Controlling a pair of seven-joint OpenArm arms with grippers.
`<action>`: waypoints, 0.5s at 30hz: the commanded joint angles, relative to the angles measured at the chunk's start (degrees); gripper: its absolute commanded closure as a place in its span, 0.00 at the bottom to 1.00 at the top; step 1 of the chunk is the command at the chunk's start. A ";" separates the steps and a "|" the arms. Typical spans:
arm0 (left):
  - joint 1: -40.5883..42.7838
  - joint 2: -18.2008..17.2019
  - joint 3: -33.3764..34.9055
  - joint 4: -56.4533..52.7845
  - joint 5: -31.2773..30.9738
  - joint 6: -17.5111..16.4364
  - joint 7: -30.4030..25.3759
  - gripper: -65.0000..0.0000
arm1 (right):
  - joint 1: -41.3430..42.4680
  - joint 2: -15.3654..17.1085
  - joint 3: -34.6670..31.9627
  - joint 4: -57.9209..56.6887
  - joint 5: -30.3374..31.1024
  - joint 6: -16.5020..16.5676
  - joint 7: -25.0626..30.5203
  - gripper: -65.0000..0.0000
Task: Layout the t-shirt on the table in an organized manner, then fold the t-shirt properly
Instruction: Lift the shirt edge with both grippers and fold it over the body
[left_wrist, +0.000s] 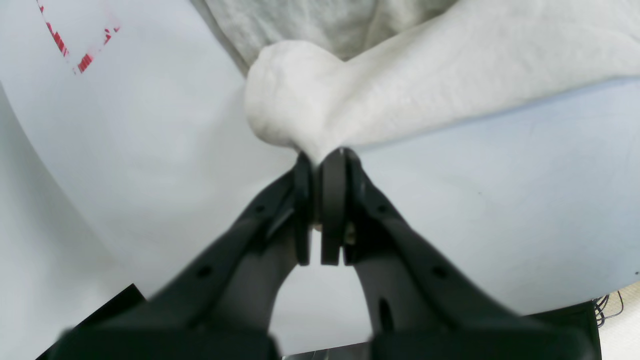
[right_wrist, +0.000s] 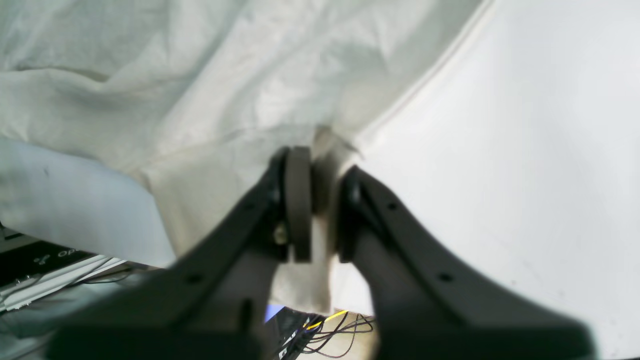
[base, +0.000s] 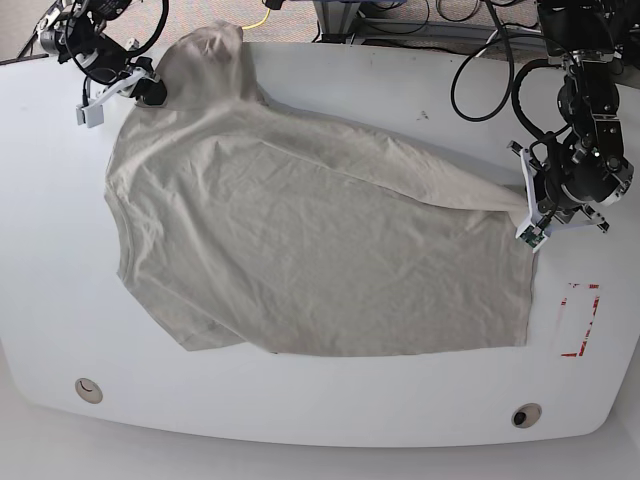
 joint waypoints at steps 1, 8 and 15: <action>-0.55 -0.83 -1.00 0.97 0.23 -0.06 -0.12 1.00 | -0.28 0.73 0.14 0.89 1.06 0.01 0.27 1.00; 2.08 -0.83 -2.75 0.97 0.23 -0.06 -0.12 1.00 | -2.57 0.64 0.14 0.98 1.14 0.10 0.27 1.00; 6.92 -0.74 -4.25 1.06 0.23 -0.06 -0.12 1.00 | -4.50 0.64 0.14 2.30 1.23 0.45 0.27 1.00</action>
